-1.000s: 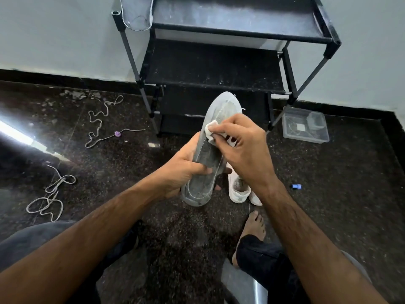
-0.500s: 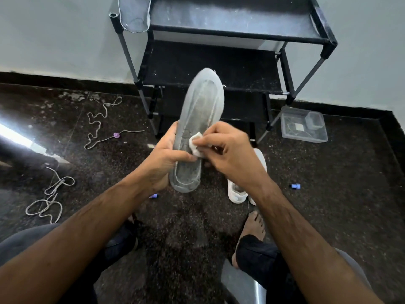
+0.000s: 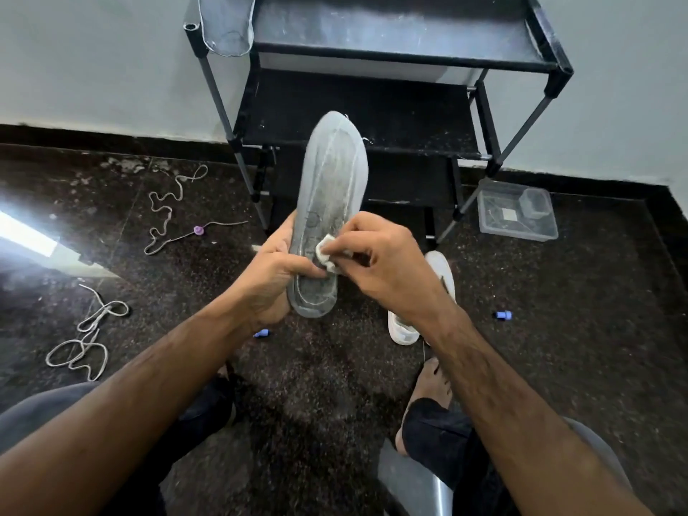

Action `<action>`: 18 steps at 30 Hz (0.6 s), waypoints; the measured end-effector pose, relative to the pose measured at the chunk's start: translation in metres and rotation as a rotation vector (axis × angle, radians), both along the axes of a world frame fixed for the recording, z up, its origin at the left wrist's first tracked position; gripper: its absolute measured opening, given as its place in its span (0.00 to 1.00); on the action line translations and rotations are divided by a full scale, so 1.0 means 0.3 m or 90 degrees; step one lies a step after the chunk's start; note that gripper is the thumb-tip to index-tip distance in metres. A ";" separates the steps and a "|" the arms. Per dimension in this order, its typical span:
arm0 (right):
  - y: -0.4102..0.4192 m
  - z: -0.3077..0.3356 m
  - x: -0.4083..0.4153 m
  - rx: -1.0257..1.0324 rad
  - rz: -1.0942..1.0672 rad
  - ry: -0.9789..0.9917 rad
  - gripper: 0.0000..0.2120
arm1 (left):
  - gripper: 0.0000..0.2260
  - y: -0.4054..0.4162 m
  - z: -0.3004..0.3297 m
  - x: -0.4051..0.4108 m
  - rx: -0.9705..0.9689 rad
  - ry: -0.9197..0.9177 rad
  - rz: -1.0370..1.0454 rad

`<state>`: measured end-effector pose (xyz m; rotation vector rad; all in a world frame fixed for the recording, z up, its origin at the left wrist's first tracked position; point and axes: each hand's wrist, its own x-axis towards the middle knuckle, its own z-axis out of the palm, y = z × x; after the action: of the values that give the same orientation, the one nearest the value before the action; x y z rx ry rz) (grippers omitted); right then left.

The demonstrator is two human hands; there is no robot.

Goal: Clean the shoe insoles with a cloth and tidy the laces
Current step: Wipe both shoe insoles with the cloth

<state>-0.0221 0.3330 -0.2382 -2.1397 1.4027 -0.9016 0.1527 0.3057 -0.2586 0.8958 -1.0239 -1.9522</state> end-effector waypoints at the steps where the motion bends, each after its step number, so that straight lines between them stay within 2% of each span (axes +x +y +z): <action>1: -0.004 0.003 -0.012 -0.008 -0.040 -0.021 0.07 | 0.37 0.010 -0.001 -0.006 0.003 0.007 -0.020; 3: -0.011 0.013 -0.045 -0.045 -0.143 -0.047 0.08 | 0.39 0.026 0.000 -0.026 0.003 0.034 -0.065; 5: -0.013 0.015 -0.058 -0.079 -0.192 -0.052 0.07 | 0.40 0.027 0.001 -0.035 -0.001 0.035 -0.084; 10: 0.000 -0.005 0.009 0.048 0.024 -0.017 0.07 | 0.34 -0.008 0.004 0.003 0.041 0.019 0.025; 12: -0.007 -0.012 0.011 0.060 0.041 -0.015 0.07 | 0.31 -0.004 0.001 0.011 0.079 0.056 0.041; 16: 0.000 -0.013 -0.009 -0.038 -0.099 -0.038 0.07 | 0.19 0.027 0.009 -0.039 0.137 0.100 0.023; 18: 0.005 -0.017 -0.006 -0.051 -0.129 -0.056 0.07 | 0.23 0.033 0.003 -0.052 0.179 0.097 0.014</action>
<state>-0.0240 0.3344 -0.2432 -2.0138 1.5830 -1.1312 0.1371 0.3157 -0.2577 0.8867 -0.6591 -2.1432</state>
